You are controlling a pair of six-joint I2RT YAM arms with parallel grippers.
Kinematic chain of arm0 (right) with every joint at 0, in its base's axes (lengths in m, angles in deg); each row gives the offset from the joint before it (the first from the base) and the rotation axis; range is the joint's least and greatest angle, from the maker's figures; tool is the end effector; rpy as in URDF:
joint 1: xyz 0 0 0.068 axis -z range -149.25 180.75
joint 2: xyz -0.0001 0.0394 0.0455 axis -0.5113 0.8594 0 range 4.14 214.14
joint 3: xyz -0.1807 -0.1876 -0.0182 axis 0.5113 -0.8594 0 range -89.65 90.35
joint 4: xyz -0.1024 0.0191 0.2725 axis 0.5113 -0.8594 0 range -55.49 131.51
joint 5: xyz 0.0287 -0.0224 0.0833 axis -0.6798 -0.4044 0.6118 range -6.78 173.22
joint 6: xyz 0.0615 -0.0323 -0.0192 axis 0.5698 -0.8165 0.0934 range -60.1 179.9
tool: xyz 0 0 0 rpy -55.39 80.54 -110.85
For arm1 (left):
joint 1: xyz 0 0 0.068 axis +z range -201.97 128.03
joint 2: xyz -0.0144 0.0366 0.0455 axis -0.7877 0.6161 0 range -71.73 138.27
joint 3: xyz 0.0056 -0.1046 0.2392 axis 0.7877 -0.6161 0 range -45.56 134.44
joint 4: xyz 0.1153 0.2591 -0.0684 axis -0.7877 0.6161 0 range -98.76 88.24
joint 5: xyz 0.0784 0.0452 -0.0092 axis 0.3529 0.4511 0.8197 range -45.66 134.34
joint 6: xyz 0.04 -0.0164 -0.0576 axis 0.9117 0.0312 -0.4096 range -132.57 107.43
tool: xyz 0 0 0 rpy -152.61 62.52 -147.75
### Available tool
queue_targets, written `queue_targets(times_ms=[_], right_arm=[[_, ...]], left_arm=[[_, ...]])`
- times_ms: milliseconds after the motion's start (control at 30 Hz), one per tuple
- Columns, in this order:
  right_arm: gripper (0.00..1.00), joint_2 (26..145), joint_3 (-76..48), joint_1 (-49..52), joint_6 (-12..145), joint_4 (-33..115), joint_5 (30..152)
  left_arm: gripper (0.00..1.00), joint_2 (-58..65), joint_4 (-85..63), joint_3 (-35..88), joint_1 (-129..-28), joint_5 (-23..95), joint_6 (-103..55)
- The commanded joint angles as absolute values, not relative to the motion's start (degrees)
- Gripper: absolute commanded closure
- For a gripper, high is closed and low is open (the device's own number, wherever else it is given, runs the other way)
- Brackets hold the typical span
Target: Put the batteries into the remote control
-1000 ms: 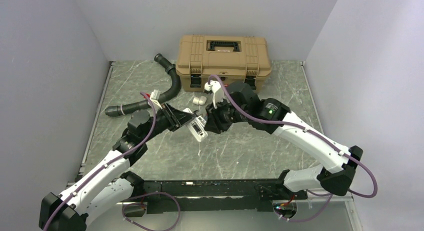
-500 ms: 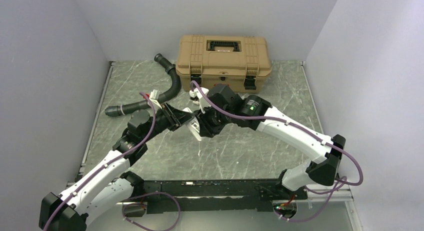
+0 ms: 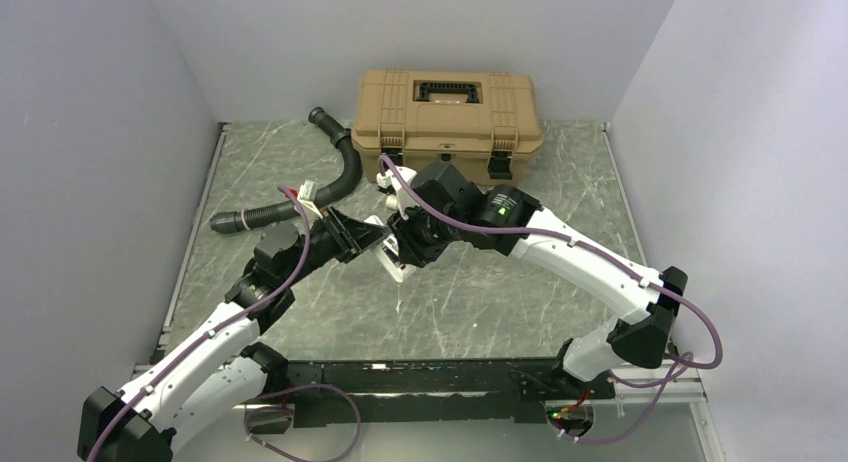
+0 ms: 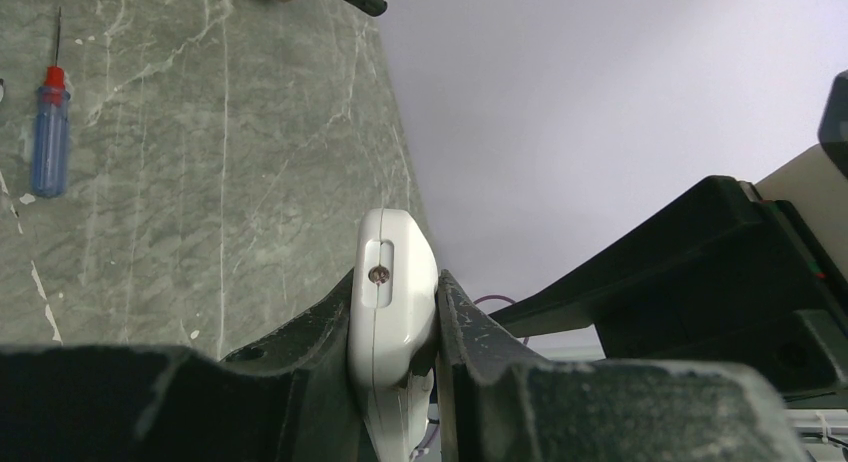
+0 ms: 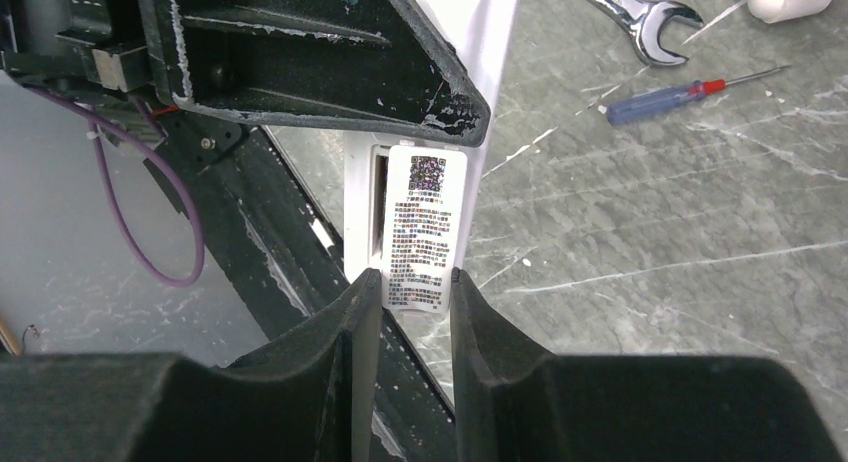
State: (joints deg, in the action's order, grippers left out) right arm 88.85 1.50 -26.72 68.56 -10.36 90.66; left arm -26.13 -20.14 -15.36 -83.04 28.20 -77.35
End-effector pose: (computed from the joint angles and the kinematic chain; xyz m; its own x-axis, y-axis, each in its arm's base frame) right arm 0.1865 0.3066 0.3603 -0.5120 -0.5250 -0.6798 -0.8171 0.5419 0.1969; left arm 0.2122 -0.1472 0.2685 -0.6891 -0.5993 -0.4074 0.2579 0.3225 -0.9108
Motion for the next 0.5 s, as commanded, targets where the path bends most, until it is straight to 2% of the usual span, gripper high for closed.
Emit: queue_targets(times_ms=[0, 467], right_arm=[[0.79, 89.3, 3.63, -26.8, 68.31, -11.15, 89.53], [0.8, 90.51, 4.48, -26.95, 69.12, -11.38, 90.81]], left_arm=[[1.0, -27.0, -23.71, -15.28, -82.83, 29.02, -78.02], [1.0, -26.9, -23.88, -15.67, -82.88, 29.47, -78.01]])
